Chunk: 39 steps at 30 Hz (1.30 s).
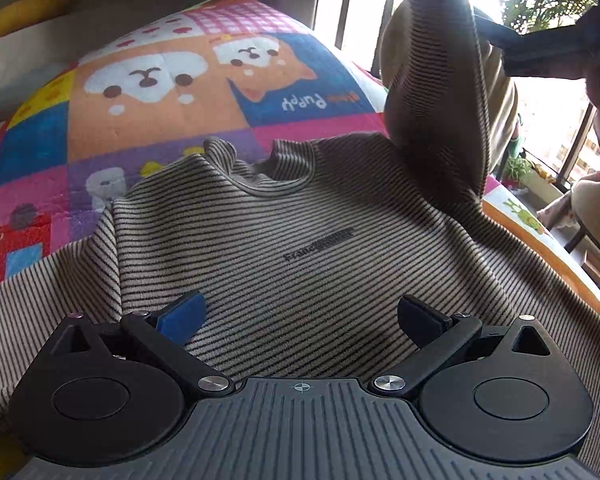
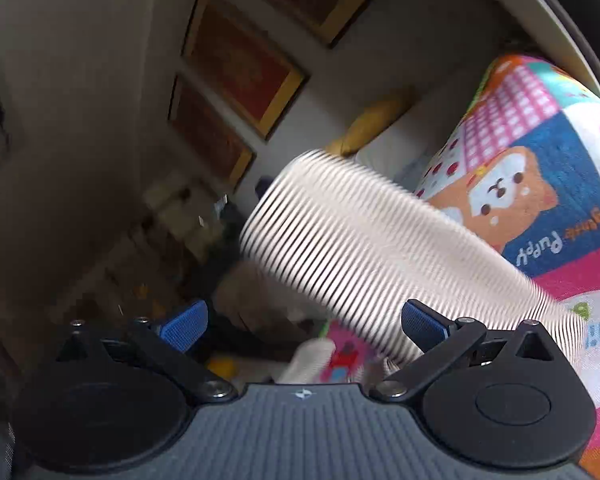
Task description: Fold clothes
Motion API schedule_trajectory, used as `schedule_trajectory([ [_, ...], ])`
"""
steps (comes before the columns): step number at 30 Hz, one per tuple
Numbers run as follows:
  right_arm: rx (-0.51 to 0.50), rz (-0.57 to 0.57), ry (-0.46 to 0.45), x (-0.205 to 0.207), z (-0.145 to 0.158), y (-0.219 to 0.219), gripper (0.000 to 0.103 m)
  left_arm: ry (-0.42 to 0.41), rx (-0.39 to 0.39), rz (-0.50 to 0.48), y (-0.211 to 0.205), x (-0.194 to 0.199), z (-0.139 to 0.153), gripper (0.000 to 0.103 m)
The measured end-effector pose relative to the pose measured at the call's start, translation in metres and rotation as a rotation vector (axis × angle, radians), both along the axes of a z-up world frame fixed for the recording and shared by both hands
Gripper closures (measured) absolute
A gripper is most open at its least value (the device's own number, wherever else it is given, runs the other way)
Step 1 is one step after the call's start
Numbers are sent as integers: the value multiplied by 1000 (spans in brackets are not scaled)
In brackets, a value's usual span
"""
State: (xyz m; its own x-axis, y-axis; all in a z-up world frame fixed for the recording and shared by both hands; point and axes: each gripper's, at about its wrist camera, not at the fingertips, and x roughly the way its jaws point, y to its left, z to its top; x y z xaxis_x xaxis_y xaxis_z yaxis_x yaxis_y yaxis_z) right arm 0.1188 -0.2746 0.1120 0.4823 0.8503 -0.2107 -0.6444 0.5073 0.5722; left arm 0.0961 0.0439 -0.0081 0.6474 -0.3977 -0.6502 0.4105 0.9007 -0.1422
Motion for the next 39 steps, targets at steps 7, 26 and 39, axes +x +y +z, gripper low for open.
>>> schedule_trajectory([
  [7, -754, -296, -240, -39, -34, 41, 0, 20, -65, -14, 12, -1, 5, 0],
  [26, -1254, -505, -457, -54, -110, 77, 0, 139, -303, 177, 45, -3, 21, 0],
  [39, -1223, -503, -481, -43, -113, 84, 0, 65, -137, 238, 39, -2, 20, 81],
])
